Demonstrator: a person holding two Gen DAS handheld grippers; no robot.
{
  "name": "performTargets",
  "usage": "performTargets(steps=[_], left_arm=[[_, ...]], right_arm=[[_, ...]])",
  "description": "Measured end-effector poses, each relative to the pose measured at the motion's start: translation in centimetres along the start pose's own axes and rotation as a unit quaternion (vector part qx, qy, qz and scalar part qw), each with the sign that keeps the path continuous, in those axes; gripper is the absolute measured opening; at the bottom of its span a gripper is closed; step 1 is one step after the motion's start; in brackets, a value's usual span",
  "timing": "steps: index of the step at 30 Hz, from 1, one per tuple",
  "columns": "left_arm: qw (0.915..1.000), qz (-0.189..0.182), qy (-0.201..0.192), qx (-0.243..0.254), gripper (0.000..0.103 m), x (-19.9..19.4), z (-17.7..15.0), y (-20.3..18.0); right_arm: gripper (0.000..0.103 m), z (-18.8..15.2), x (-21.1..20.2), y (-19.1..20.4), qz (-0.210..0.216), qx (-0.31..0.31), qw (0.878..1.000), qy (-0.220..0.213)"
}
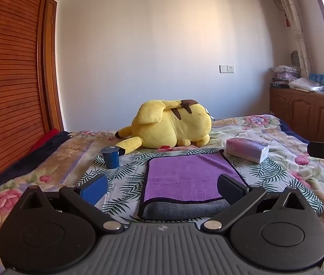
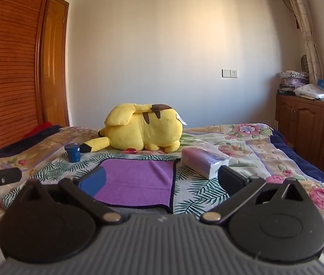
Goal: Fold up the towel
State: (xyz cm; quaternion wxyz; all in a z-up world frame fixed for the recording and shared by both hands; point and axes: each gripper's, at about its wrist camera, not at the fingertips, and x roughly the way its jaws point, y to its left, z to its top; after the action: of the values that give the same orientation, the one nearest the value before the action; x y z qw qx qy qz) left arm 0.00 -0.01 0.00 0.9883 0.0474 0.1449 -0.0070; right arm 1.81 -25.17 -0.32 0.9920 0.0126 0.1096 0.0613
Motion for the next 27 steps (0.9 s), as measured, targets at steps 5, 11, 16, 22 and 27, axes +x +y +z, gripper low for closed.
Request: performTargets(steps=[5, 11, 16, 22, 27], left_arm=[[1.0000, 0.000, -0.001, 0.001, 0.087, -0.07, 0.07, -0.20], [1.0000, -0.002, 0.001, -0.003, 0.087, 0.02, 0.02, 0.00], [1.0000, -0.003, 0.000, 0.000, 0.087, 0.00, 0.01, -0.19], [1.0000, -0.003, 0.000, -0.003, 0.087, -0.18, -0.13, 0.52], [1.0000, -0.003, -0.001, -0.002, 0.087, -0.28, -0.19, 0.57]], right_arm=[[0.103, 0.00, 0.09, -0.04, -0.001, 0.000, 1.000, 0.002], [0.103, -0.03, -0.01, -0.07, -0.001, -0.001, 1.000, -0.001], [0.103, -0.06, 0.00, -0.10, -0.001, -0.001, 1.000, -0.001], [0.103, -0.09, 0.04, -0.11, -0.001, -0.001, 1.000, -0.002], [0.103, -0.12, 0.09, -0.12, 0.000, -0.001, 1.000, -0.002]])
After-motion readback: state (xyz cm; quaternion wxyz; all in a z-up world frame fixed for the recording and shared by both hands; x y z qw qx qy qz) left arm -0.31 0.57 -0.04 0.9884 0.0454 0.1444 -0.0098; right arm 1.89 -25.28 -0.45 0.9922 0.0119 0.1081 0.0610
